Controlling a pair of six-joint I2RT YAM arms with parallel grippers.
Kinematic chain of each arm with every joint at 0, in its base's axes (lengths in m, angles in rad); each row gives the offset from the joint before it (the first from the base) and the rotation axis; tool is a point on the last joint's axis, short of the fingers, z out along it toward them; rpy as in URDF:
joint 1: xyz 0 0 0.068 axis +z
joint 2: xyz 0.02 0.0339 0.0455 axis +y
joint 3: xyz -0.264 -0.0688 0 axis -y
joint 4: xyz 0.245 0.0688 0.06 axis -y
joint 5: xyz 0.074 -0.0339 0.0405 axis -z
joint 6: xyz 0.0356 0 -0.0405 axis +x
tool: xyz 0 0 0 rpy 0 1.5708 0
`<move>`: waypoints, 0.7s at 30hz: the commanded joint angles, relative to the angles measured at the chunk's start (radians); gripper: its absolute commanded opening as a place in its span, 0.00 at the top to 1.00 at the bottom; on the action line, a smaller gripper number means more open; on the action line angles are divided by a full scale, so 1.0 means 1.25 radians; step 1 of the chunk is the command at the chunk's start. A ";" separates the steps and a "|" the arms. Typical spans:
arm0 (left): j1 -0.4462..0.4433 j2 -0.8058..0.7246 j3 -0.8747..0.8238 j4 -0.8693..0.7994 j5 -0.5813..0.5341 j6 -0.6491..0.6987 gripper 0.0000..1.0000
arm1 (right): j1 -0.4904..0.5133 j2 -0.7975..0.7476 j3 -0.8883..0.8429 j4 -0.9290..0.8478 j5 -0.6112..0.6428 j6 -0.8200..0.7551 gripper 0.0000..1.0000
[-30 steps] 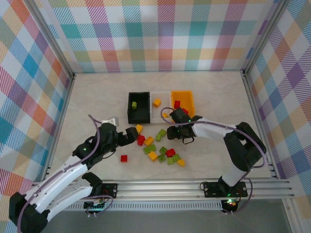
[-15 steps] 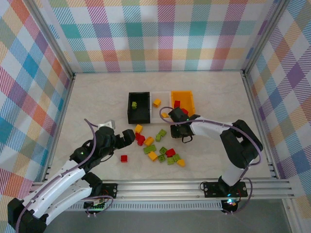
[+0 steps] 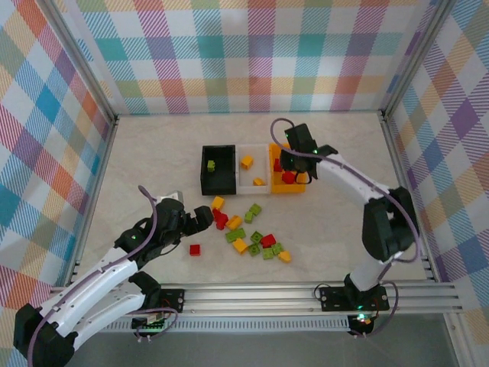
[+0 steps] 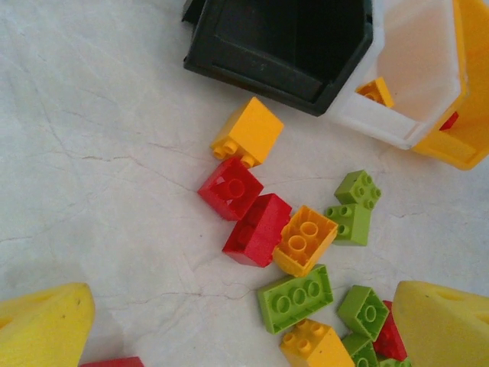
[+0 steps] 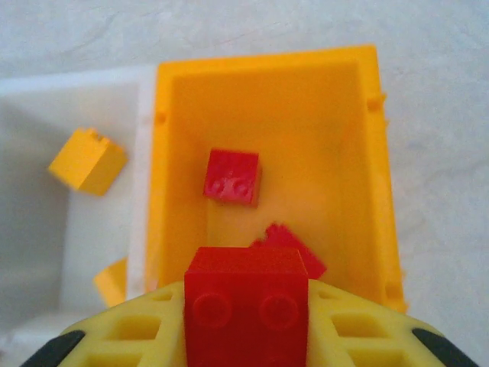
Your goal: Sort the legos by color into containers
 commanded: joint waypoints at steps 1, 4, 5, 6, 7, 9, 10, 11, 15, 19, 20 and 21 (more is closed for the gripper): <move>-0.002 0.003 0.025 -0.035 -0.021 -0.005 0.00 | -0.013 0.096 0.091 -0.068 0.013 -0.018 0.65; -0.001 0.004 0.028 -0.045 -0.025 -0.007 0.00 | -0.017 0.157 0.156 -0.097 0.025 -0.019 0.63; 0.000 0.005 0.030 -0.048 -0.027 -0.006 0.00 | -0.018 0.166 0.170 -0.102 0.026 -0.018 0.60; -0.001 0.005 0.033 -0.051 -0.027 -0.007 0.00 | -0.019 0.174 0.180 -0.104 0.025 -0.016 0.56; 0.000 0.005 0.036 -0.055 -0.026 -0.006 0.00 | -0.020 0.176 0.189 -0.105 0.022 -0.014 0.51; -0.001 0.006 0.044 -0.061 -0.025 0.000 0.00 | -0.020 0.169 0.195 -0.102 0.011 -0.014 0.41; -0.001 0.009 0.048 -0.065 -0.025 0.000 0.00 | -0.020 0.162 0.195 -0.100 0.006 -0.014 0.39; -0.001 0.010 0.052 -0.070 -0.026 0.004 0.00 | -0.020 0.152 0.195 -0.096 0.000 -0.015 0.38; 0.001 0.031 0.074 -0.087 -0.016 0.025 0.00 | -0.014 0.099 0.170 -0.086 -0.020 -0.012 0.36; 0.002 0.083 0.100 -0.122 -0.013 0.056 0.00 | 0.013 0.022 0.087 -0.053 -0.024 -0.010 0.35; 0.002 0.103 0.107 -0.126 -0.004 0.064 0.00 | 0.022 -0.001 0.057 -0.043 -0.024 -0.007 0.35; 0.002 0.122 0.112 -0.124 0.009 0.079 0.00 | 0.034 -0.020 0.027 -0.033 -0.027 -0.003 0.35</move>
